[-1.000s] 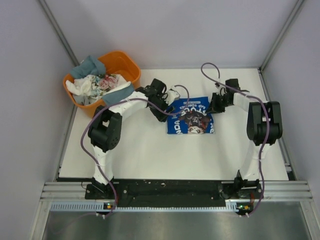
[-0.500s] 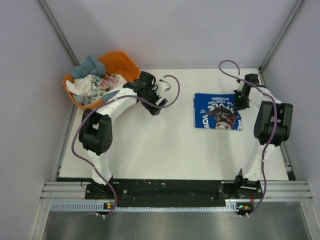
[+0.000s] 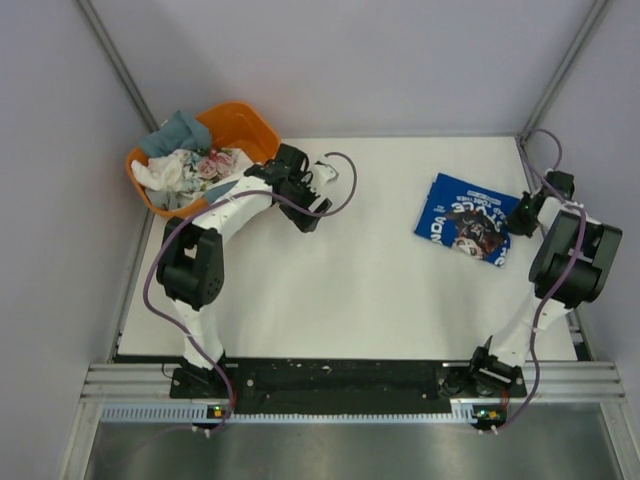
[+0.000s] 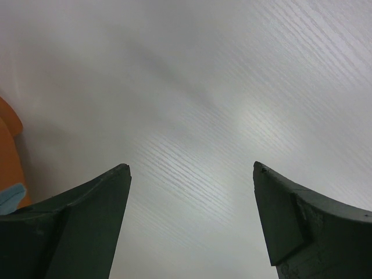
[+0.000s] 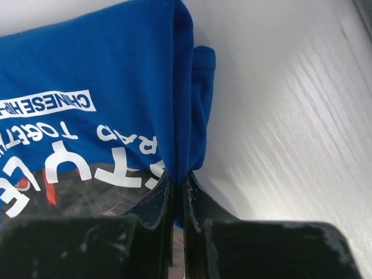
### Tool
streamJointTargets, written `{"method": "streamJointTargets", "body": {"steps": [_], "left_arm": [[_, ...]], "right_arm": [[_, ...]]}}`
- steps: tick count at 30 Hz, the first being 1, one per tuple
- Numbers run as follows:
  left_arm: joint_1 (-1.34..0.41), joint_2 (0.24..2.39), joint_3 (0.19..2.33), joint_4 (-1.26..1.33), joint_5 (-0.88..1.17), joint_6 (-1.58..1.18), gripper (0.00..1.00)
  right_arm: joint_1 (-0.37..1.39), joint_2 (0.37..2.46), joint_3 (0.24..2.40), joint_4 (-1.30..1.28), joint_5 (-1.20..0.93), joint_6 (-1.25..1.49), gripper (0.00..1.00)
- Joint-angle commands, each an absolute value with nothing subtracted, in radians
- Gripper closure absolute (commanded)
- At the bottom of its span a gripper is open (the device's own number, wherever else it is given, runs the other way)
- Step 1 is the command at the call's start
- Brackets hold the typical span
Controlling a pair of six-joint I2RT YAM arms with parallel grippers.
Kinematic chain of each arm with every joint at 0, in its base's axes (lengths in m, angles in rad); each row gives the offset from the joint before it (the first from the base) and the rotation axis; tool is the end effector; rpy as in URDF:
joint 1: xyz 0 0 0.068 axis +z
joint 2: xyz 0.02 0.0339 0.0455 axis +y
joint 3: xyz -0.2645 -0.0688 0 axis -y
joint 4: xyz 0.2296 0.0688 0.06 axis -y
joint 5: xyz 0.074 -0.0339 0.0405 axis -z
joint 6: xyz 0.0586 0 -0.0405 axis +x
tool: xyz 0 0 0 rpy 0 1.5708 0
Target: Fold and stack the t-shirts
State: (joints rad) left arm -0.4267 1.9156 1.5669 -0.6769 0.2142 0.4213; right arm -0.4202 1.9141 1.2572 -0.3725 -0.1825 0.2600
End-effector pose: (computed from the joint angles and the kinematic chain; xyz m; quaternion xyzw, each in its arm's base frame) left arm 0.3715 -0.1826 0.2281 0.4202 0.8609 -0.1037 0.2674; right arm 0.3653 -0.1516 0.1571 0.2971 0.9127 0.0662 0.2725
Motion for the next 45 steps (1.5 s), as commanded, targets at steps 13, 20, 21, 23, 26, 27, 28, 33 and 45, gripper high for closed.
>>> {"method": "streamJointTargets", "body": {"steps": [13, 20, 21, 23, 26, 27, 28, 33, 45], "left_arm": [[-0.419, 1.842, 1.525, -0.655, 0.222, 0.433, 0.10], [-0.419, 1.844, 1.525, -0.661, 0.265, 0.430, 0.10], [-0.419, 1.844, 1.525, -0.664, 0.270, 0.430, 0.10], [-0.419, 1.842, 1.525, -0.666, 0.270, 0.431, 0.10], [-0.419, 1.839, 1.526, -0.666, 0.268, 0.439, 0.10], [-0.419, 1.839, 1.526, -0.666, 0.268, 0.440, 0.10], [-0.419, 1.838, 1.528, -0.666, 0.268, 0.442, 0.10], [-0.419, 1.838, 1.528, -0.666, 0.279, 0.453, 0.10], [-0.419, 1.829, 1.479, -0.641, 0.296, 0.472, 0.11]], "right_arm": [[-0.535, 1.672, 0.877, 0.005, -0.225, 0.592, 0.90], [-0.534, 1.573, 0.900, -0.135, -0.152, 0.496, 0.56], [-0.535, 1.542, 0.900, -0.144, -0.132, 0.491, 0.54], [-0.529, 1.487, 0.911, -0.182, -0.092, 0.468, 0.49], [-0.480, 1.416, 0.948, -0.260, -0.005, 0.385, 0.47], [-0.451, 1.404, 0.966, -0.290, 0.052, 0.352, 0.46], [-0.412, 1.393, 0.982, -0.323, 0.076, 0.309, 0.45], [-0.090, 1.436, 1.025, -0.442, 0.153, -0.086, 0.45], [0.360, 1.751, 1.135, -0.292, 0.409, -0.521, 0.45]]}}
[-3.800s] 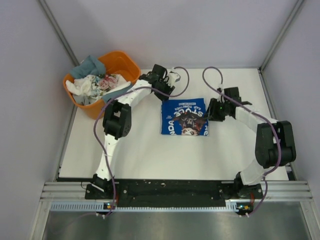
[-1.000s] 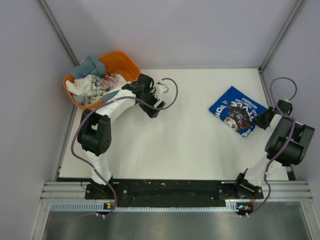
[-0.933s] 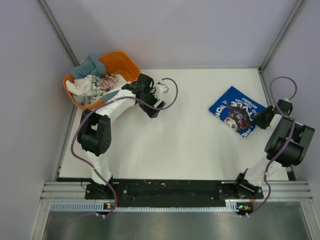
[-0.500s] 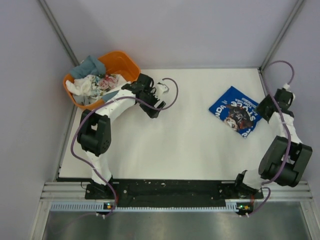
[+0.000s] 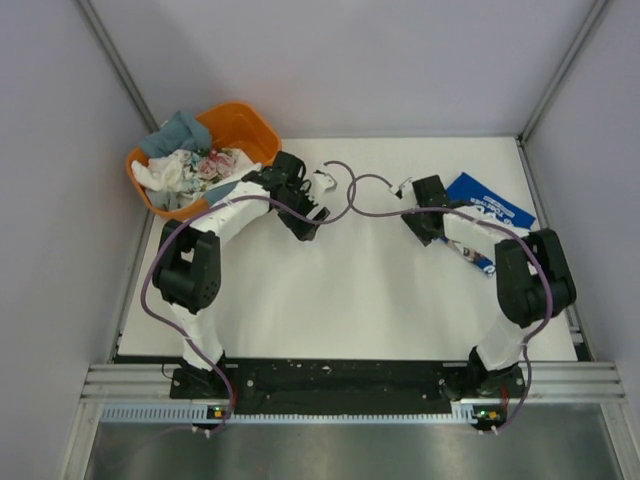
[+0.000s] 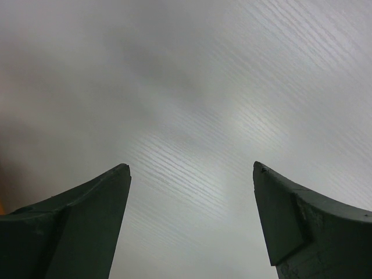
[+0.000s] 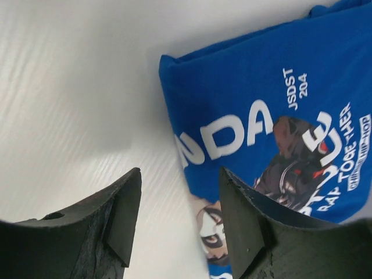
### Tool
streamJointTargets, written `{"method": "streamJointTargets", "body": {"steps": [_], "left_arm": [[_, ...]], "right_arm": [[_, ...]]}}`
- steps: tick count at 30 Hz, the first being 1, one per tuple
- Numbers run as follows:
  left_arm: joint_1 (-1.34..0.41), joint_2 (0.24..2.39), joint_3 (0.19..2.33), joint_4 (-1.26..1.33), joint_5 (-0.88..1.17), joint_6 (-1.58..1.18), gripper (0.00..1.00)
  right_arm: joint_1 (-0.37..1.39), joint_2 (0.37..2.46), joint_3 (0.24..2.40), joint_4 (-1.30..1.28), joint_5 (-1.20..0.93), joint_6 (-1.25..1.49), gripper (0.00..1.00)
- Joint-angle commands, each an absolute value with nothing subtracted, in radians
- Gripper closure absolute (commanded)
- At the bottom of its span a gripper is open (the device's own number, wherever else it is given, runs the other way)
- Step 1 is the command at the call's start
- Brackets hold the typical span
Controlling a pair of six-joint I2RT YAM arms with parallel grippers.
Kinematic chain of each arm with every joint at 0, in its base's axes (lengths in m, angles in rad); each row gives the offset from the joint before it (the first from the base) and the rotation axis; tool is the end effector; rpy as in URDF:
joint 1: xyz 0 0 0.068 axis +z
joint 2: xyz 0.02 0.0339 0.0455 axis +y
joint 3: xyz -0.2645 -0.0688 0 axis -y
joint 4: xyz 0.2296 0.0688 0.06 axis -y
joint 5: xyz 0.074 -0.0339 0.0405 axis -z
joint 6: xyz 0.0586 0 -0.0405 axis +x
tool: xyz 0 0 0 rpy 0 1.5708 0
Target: Fold and stack the t-shirts
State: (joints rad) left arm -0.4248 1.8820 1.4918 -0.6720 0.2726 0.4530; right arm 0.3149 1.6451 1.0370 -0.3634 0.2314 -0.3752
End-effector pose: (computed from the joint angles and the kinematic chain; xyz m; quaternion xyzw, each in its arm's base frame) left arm 0.3576 -0.1791 0.2195 0.4384 0.8535 -0.1280 0.2511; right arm 0.3239 0.0914 0.1871 -0.2889 0.9046 -0.1191 0.2898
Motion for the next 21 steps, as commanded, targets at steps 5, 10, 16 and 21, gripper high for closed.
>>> {"method": "streamJointTargets", "body": {"steps": [5, 10, 16, 21], "left_arm": [[-0.419, 1.827, 1.474, -0.640, 0.288, 0.476, 0.11], [-0.417, 1.838, 1.476, -0.641, 0.282, 0.482, 0.11], [-0.416, 1.851, 1.477, -0.643, 0.278, 0.485, 0.11], [-0.411, 1.850, 1.476, -0.643, 0.275, 0.485, 0.11]], "right_arm": [[0.368, 1.914, 1.250, -0.273, 0.517, -0.521, 0.52], [0.368, 1.962, 1.258, -0.216, 0.502, -0.567, 0.72], [0.368, 2.057, 1.301, -0.112, 0.526, -0.704, 0.90], [0.365, 2.118, 1.321, -0.006, 0.509, -0.868, 0.95]]}}
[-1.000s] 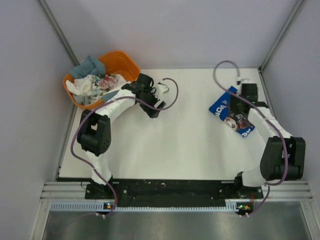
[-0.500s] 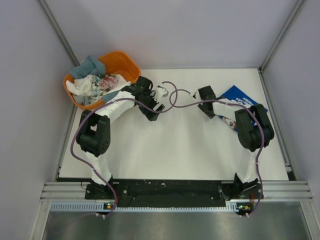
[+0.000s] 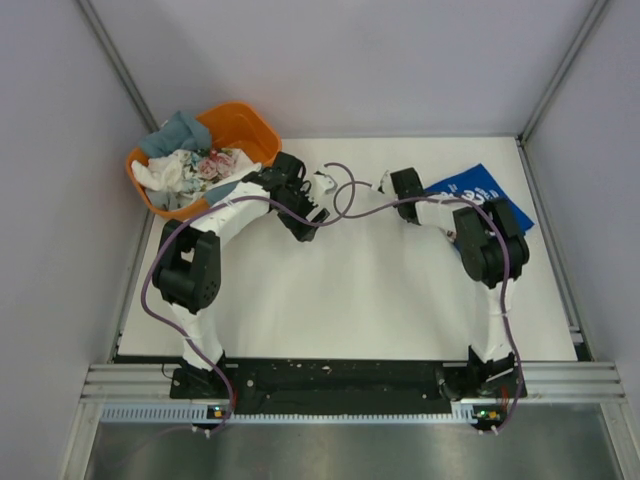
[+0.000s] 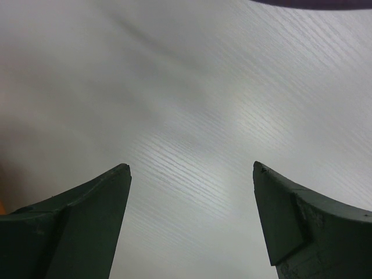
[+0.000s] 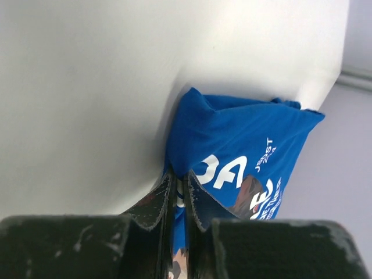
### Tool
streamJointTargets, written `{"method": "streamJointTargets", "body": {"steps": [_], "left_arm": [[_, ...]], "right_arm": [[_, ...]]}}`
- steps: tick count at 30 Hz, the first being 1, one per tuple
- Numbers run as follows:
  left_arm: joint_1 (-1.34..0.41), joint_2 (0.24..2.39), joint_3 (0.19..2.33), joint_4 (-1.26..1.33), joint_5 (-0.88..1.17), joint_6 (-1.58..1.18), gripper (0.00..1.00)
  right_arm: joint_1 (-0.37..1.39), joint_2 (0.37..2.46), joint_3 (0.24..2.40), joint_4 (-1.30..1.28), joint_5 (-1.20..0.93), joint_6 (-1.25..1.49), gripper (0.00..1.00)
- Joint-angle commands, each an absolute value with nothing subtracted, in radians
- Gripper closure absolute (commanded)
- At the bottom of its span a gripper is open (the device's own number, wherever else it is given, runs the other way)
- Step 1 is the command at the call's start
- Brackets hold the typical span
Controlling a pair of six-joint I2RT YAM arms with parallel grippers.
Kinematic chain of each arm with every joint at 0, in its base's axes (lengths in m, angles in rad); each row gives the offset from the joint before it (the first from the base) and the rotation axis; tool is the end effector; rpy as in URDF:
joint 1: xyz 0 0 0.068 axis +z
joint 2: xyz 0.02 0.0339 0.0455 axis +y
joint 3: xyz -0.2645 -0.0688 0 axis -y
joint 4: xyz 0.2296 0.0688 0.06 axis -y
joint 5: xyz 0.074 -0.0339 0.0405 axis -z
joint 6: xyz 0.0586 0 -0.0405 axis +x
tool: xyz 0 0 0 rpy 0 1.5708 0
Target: Fold and stack the t-shirts
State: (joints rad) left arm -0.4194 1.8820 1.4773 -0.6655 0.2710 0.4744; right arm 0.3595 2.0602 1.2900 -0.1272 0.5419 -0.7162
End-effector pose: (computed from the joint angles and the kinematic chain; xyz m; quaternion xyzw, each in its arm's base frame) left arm 0.3574 -0.1765 0.2156 0.4450 0.8512 -0.1241 0.2489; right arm 0.4116 0.1224 0.1331 -0.3899 0.8263 -0.3051 0.2685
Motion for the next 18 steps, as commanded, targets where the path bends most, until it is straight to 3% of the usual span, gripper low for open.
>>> {"method": "streamJointTargets", "body": {"steps": [1, 9, 18], "left_arm": [[-0.410, 1.850, 1.476, -0.644, 0.272, 0.488, 0.11], [-0.403, 1.856, 1.480, -0.646, 0.262, 0.489, 0.11], [-0.400, 1.867, 1.485, -0.649, 0.264, 0.486, 0.11]], "right_arm": [[0.365, 2.128, 1.327, 0.035, 0.500, -0.896, 0.95], [0.324, 2.184, 1.420, 0.090, 0.457, -0.997, 1.00], [0.318, 2.045, 1.228, 0.104, 0.217, -1.190, 1.00]]}}
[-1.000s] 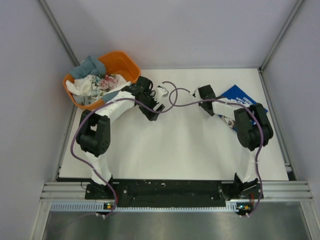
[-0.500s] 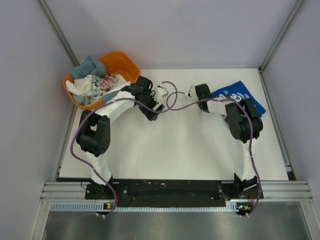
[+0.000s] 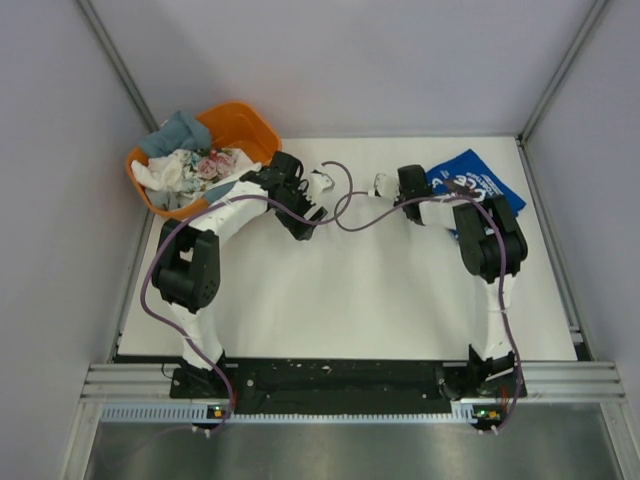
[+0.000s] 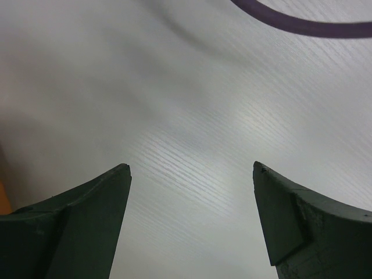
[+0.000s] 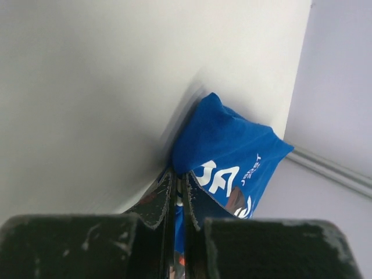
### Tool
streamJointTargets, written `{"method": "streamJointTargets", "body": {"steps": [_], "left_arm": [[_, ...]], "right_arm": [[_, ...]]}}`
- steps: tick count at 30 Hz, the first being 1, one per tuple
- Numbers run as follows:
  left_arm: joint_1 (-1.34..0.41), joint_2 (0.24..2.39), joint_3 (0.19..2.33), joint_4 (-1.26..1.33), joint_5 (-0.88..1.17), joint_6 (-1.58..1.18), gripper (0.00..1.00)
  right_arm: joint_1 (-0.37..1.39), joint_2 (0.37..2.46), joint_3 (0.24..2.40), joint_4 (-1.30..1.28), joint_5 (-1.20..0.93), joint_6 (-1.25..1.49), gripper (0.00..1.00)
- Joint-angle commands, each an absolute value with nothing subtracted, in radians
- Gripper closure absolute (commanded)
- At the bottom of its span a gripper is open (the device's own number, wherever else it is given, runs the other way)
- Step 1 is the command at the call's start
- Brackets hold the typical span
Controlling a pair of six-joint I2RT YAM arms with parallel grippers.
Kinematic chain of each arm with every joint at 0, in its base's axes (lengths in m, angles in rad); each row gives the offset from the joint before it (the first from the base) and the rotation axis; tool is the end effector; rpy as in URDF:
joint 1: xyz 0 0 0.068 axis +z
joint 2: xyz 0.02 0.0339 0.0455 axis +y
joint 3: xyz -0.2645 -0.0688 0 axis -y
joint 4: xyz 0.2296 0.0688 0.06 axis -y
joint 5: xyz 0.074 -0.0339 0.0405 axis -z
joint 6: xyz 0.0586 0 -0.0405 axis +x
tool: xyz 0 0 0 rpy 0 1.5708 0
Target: Fold and stack the t-shirts
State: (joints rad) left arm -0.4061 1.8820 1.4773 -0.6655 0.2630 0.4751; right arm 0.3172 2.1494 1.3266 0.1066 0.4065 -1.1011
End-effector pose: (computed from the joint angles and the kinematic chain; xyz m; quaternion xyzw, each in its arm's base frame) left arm 0.3599 -0.1714 0.2155 0.4390 0.8549 -0.1185 0.2498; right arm 0.4454 0.1218 0.1235 -0.5170 0.7309 -0.3248 0.3049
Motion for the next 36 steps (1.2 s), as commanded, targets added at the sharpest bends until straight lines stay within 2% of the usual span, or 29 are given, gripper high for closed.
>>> {"method": "streamJointTargets", "body": {"steps": [1, 6, 18, 35, 36], "left_arm": [[-0.400, 1.867, 1.488, -0.649, 0.264, 0.486, 0.11], [-0.400, 1.875, 1.493, -0.650, 0.267, 0.486, 0.11], [-0.397, 1.868, 1.486, -0.650, 0.255, 0.495, 0.11], [-0.394, 1.884, 1.508, -0.672, 0.241, 0.500, 0.11], [-0.394, 1.882, 1.506, -0.669, 0.242, 0.500, 0.11]], "right_arm": [[0.319, 2.013, 1.201, 0.107, 0.194, -1.199, 1.00], [0.316, 1.971, 1.155, 0.074, 0.173, -1.206, 1.00], [0.230, 2.063, 1.262, 0.064, 0.180, -1.253, 1.00], [0.218, 2.063, 1.250, 0.106, 0.179, -1.287, 1.00], [0.218, 2.054, 1.244, 0.124, 0.181, -1.273, 0.94]]}}
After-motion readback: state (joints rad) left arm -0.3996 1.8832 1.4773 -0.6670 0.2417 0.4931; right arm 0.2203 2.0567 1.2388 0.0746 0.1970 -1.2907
